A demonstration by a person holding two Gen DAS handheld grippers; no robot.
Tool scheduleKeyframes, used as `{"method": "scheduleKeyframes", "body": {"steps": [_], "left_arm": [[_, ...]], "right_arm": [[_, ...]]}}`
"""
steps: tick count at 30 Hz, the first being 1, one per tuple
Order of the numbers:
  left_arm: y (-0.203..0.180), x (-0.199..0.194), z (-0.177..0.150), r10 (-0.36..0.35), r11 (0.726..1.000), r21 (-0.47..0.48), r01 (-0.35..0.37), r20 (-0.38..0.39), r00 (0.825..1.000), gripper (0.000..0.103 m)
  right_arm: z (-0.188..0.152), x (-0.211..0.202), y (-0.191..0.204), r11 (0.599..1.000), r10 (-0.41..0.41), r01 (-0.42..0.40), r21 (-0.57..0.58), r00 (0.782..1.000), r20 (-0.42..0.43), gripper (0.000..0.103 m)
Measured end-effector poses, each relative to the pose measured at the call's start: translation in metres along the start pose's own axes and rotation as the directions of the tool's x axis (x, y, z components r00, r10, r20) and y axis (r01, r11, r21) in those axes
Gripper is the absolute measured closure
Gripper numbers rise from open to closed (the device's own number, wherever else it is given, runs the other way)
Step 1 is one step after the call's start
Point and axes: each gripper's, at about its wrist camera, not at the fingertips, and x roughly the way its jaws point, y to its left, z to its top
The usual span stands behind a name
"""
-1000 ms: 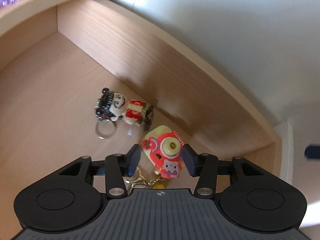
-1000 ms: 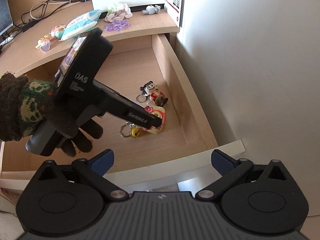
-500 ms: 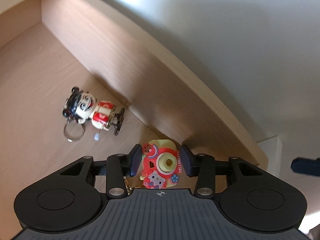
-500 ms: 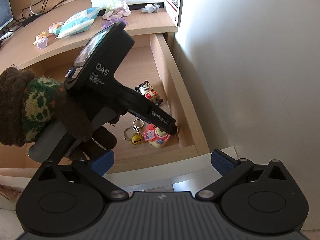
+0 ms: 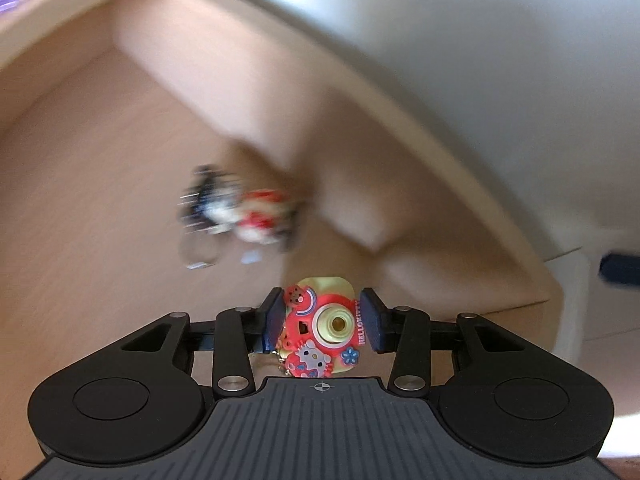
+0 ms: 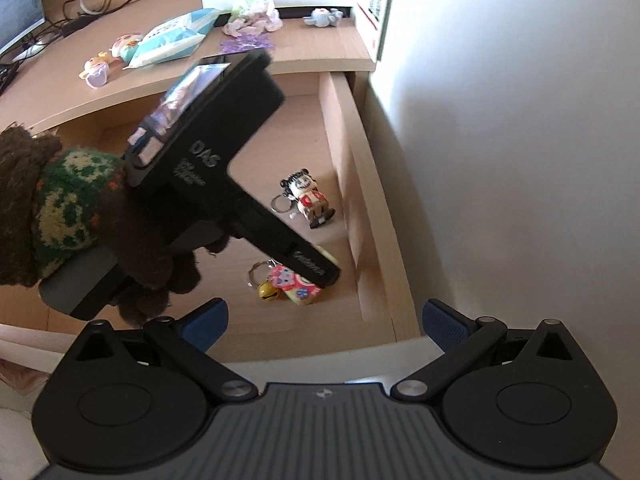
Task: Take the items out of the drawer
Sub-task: 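Lift the Hello Kitty keychain with the left tool while the right tool grasps the doll keychain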
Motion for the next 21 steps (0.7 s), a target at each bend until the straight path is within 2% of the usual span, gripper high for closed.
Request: {"method": "scheduleKeyframes", "body": {"steps": [3, 6, 9, 10, 11, 13, 15, 17, 21], "left_arm": [[0.026, -0.020, -0.019, 0.091, 0.995, -0.050, -0.090, 0.017, 0.996, 0.058], [0.054, -0.044, -0.046, 0.183, 0.975, -0.129, -0.178, 0.029, 0.983, 0.058], [0.084, -0.065, -0.071, 0.295, 0.933, -0.224, -0.282, 0.028, 0.955, 0.058], [0.097, -0.072, -0.077, 0.327, 0.914, -0.263, -0.311, 0.021, 0.945, 0.058], [0.117, -0.080, -0.084, 0.347, 0.896, -0.301, -0.326, 0.020, 0.938, 0.058], [0.134, -0.091, -0.101, 0.367, 0.862, -0.381, -0.334, 0.014, 0.930, 0.057], [0.145, -0.096, -0.110, 0.349, 0.846, -0.437, -0.306, 0.019, 0.937, 0.057], [0.148, -0.097, -0.116, 0.335, 0.845, -0.450, -0.290, 0.023, 0.942, 0.057], [0.141, -0.098, -0.122, 0.326, 0.849, -0.452, -0.275, 0.039, 0.944, 0.057]], "right_arm": [[0.010, 0.003, 0.004, 0.999, 0.011, -0.010, -0.037, 1.000, 0.023, 0.000], [0.025, 0.014, 0.012, 0.998, 0.020, -0.015, -0.068, 0.998, 0.064, 0.000], [0.044, 0.038, 0.026, 0.991, 0.013, -0.002, -0.135, 0.997, 0.078, 0.000], [0.051, 0.047, 0.035, 0.985, 0.006, 0.008, -0.173, 0.996, 0.083, 0.004], [0.056, 0.055, 0.042, 0.977, -0.002, 0.020, -0.214, 0.997, 0.082, 0.014], [0.069, 0.075, 0.055, 0.958, -0.030, 0.050, -0.284, 0.997, 0.076, 0.021], [0.080, 0.101, 0.064, 0.944, -0.050, 0.064, -0.324, 0.997, 0.051, 0.029], [0.087, 0.125, 0.072, 0.940, -0.066, 0.066, -0.335, 0.998, 0.011, 0.047], [0.092, 0.157, 0.080, 0.932, -0.131, 0.110, -0.345, 0.991, -0.037, 0.050]]}}
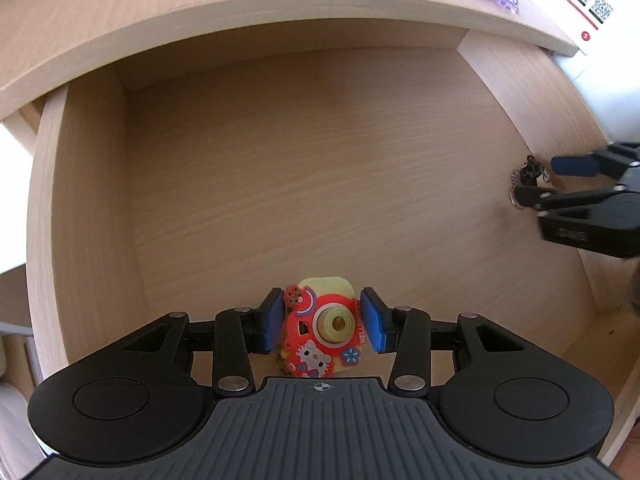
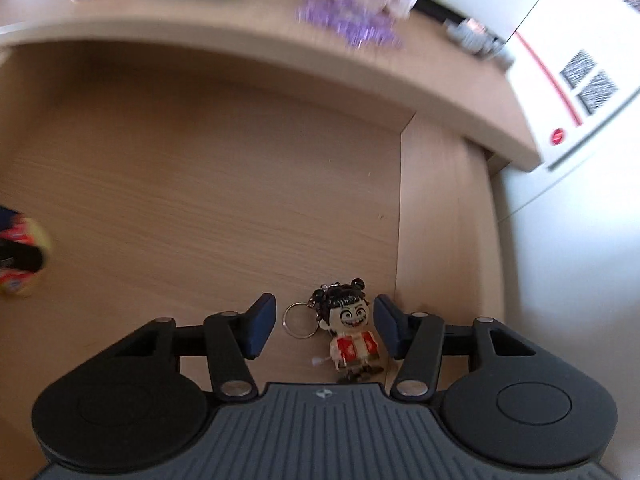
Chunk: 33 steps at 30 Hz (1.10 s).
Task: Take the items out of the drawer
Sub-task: 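Lift the Hello Kitty keychain with the left tool while the right tool grasps the doll keychain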
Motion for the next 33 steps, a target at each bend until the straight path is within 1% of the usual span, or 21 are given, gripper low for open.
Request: {"method": "scheduleKeyframes", "body": {"steps": [2, 3, 4, 5, 6, 7, 8, 9, 10, 11, 14, 16, 18, 20, 22, 24, 27, 28, 30, 31, 33], "left_arm": [[0.004, -0.004, -0.002, -0.016, 0.999, -0.029, 0.016, 0.007, 1.000, 0.057], [0.008, -0.005, -0.002, -0.025, 0.999, -0.044, 0.026, 0.010, 1.000, 0.056], [0.010, -0.004, -0.002, -0.037, 0.998, -0.057, 0.037, 0.011, 0.999, 0.056], [0.013, -0.005, -0.002, -0.046, 0.997, -0.065, 0.047, 0.011, 0.999, 0.056], [0.015, -0.003, -0.002, -0.056, 0.996, -0.072, 0.056, 0.009, 0.998, 0.055], [0.017, -0.003, -0.002, -0.062, 0.995, -0.075, 0.062, 0.007, 0.998, 0.055], [0.018, -0.002, -0.001, -0.066, 0.995, -0.074, 0.066, 0.009, 0.998, 0.055], [0.019, -0.002, -0.001, -0.068, 0.995, -0.072, 0.069, 0.012, 0.998, 0.054], [0.019, -0.002, -0.001, -0.070, 0.995, -0.070, 0.071, 0.017, 0.997, 0.054], [0.013, 0.004, -0.002, -0.070, 0.995, -0.068, 0.072, 0.021, 0.997, 0.054], [0.008, 0.007, -0.002, -0.064, 0.997, -0.042, 0.065, 0.020, 0.998, 0.054], [0.004, 0.005, -0.001, -0.049, 0.999, 0.011, 0.049, 0.006, 0.999, 0.055], [-0.005, 0.005, -0.002, -0.017, 0.994, 0.109, 0.017, -0.001, 1.000, 0.055], [-0.013, 0.005, -0.004, 0.015, 0.978, 0.208, -0.014, 0.001, 1.000, 0.054], [-0.020, 0.006, -0.006, 0.032, 0.962, 0.271, -0.031, 0.001, 0.999, 0.053], [-0.018, 0.006, -0.004, 0.021, 0.966, 0.259, -0.017, -0.016, 1.000, 0.053], [-0.014, 0.008, 0.001, 0.005, 0.984, 0.176, 0.003, -0.040, 0.999, 0.054], [-0.011, 0.007, 0.001, 0.002, 0.989, 0.148, 0.003, -0.033, 0.999, 0.054], [-0.001, 0.001, 0.000, 0.014, 0.994, 0.110, -0.013, -0.011, 1.000, 0.054], [0.001, 0.001, 0.000, 0.023, 0.995, 0.094, -0.023, -0.004, 1.000, 0.054], [0.004, 0.000, 0.000, 0.024, 0.996, 0.080, -0.024, 0.005, 1.000, 0.054]], "right_arm": [[0.002, 0.007, 0.004, 1.000, -0.004, 0.004, 0.004, 0.999, -0.036, 0.049], [0.003, 0.007, 0.005, 1.000, 0.012, -0.012, 0.012, 0.999, -0.041, 0.049], [0.004, 0.002, 0.003, 0.996, 0.079, -0.078, 0.045, 0.997, -0.026, 0.047], [0.005, -0.005, 0.000, 0.979, 0.189, -0.189, 0.081, 0.982, 0.004, 0.047], [0.005, -0.013, -0.004, 0.946, 0.304, -0.305, 0.112, 0.952, 0.030, 0.047], [0.004, -0.021, -0.006, 0.915, 0.376, -0.380, 0.133, 0.925, 0.054, 0.047], [0.003, -0.027, -0.004, 0.910, 0.389, -0.394, 0.126, 0.919, 0.067, 0.043], [0.002, -0.032, -0.001, 0.919, 0.373, -0.379, 0.104, 0.925, 0.072, 0.039], [0.001, -0.035, 0.002, 0.934, 0.343, -0.348, 0.082, 0.937, 0.069, 0.026], [-0.003, -0.037, 0.002, 0.943, 0.320, -0.324, 0.074, 0.945, 0.063, 0.017], [-0.008, -0.029, 0.000, 0.946, 0.312, -0.312, 0.091, 0.950, 0.017, 0.017], [-0.006, -0.022, 0.000, 0.942, 0.325, -0.323, 0.095, 0.946, -0.009, 0.017], [-0.002, -0.018, 0.008, 0.937, 0.347, -0.345, 0.060, 0.938, -0.028, 0.017], [0.002, -0.016, 0.016, 0.931, 0.366, -0.366, 0.019, 0.930, -0.040, 0.017], [0.008, -0.012, 0.023, 0.925, 0.380, -0.380, 0.008, 0.924, -0.051, 0.017], [0.012, -0.008, 0.029, 0.920, 0.391, -0.392, -0.004, 0.919, -0.058, 0.015], [0.020, 0.001, 0.035, 0.925, 0.375, -0.378, -0.044, 0.925, -0.060, 0.015], [0.022, 0.004, 0.038, 0.933, 0.352, -0.355, -0.057, 0.934, -0.060, 0.017], [0.026, 0.006, 0.039, 0.952, 0.301, -0.302, -0.055, 0.953, -0.030, 0.034], [0.026, 0.003, 0.037, 0.958, 0.286, -0.286, -0.037, 0.958, -0.006, 0.038], [0.026, -0.004, 0.029, 0.955, 0.297, -0.298, 0.009, 0.954, 0.036, 0.038]]}}
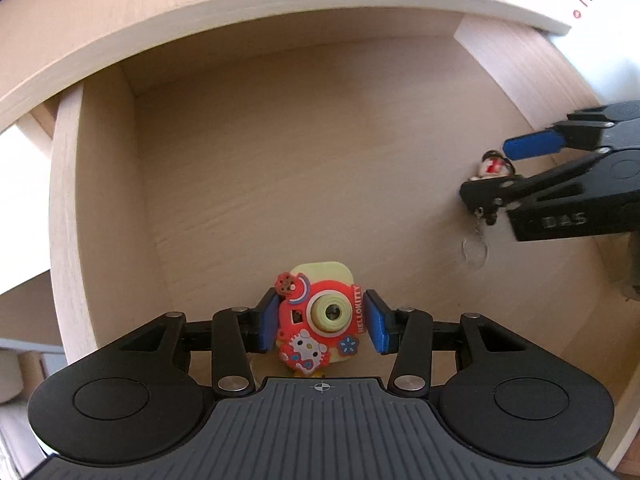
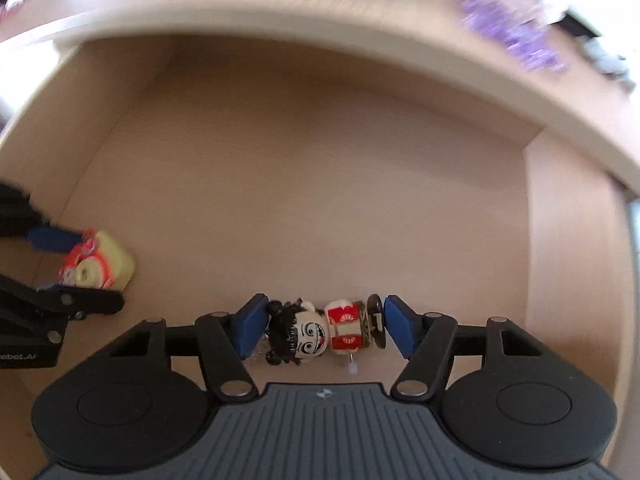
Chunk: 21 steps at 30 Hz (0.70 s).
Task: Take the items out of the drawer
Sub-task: 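Lift the Hello Kitty keychain with the left tool while the right tool grasps the doll keychain, then place the Hello Kitty keychain on the desktop with the left tool while the right tool places the doll keychain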
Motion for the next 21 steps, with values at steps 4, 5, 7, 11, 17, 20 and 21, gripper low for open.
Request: {"method": "scheduleKeyframes", "body": {"steps": [4, 5, 7, 11, 17, 20, 21], "left_arm": [[-0.014, 0.017, -0.004, 0.012, 0.999, 0.035, -0.012, -0.014, 1.000, 0.053], [-0.017, 0.018, -0.005, 0.015, 0.999, 0.050, -0.014, -0.017, 1.000, 0.053], [-0.011, 0.013, -0.005, 0.018, 0.998, 0.062, -0.017, -0.019, 1.000, 0.053], [-0.007, 0.010, -0.007, 0.012, 0.999, 0.052, -0.011, -0.020, 1.000, 0.053], [-0.008, 0.012, -0.006, 0.033, 0.997, 0.066, -0.032, -0.018, 0.999, 0.053], [-0.011, 0.012, -0.006, 0.050, 0.996, 0.079, -0.048, -0.023, 0.998, 0.053], [-0.011, 0.011, -0.006, 0.051, 0.996, 0.080, -0.049, -0.025, 0.998, 0.053]], "right_arm": [[-0.009, -0.009, -0.007, 1.000, 0.014, -0.014, -0.002, 1.000, -0.008, 0.017], [-0.011, -0.010, -0.009, 1.000, 0.021, -0.021, -0.001, 1.000, -0.010, 0.017], [-0.013, -0.007, -0.011, 1.000, 0.025, -0.025, -0.001, 1.000, -0.017, 0.016], [-0.008, 0.006, -0.008, 0.999, 0.032, -0.033, -0.018, 0.999, -0.024, 0.016], [0.000, 0.008, 0.000, 0.996, 0.016, -0.019, -0.090, 0.999, -0.034, 0.040], [0.000, -0.013, 0.005, 0.996, 0.042, -0.042, -0.077, 0.999, 0.000, 0.040], [-0.001, -0.020, 0.006, 0.997, 0.043, -0.042, -0.071, 0.999, 0.010, 0.040]]}}
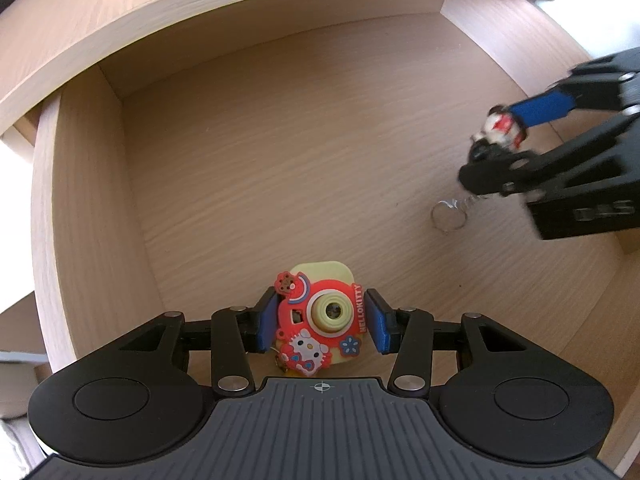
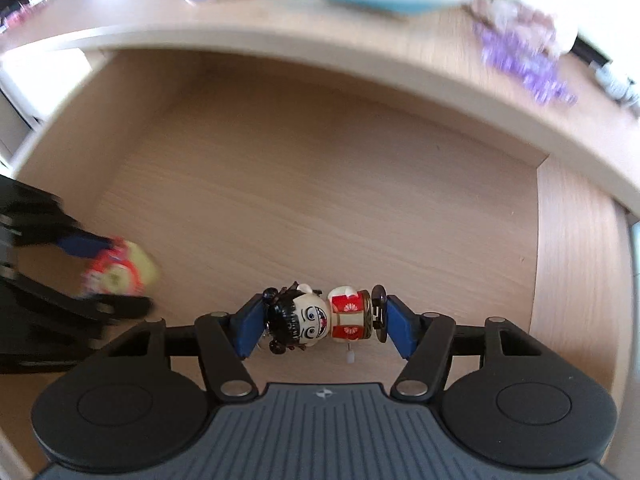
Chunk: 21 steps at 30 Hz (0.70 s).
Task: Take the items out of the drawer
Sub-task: 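Place the Hello Kitty keychain on the desktop with the left tool while the right tool places the doll keychain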
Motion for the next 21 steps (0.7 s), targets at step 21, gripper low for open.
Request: {"method": "scheduleKeyframes", "body": {"steps": [21], "left_arm": [[0.019, -0.140, 0.100, -0.267, 0.954, 0.010, 0.299, 0.479, 0.836, 0.055]], "right_arm": [[-0.017, -0.129, 0.009, 0.970, -0.178, 0.138, 0.199, 0.964, 0.199, 0.040]]}}
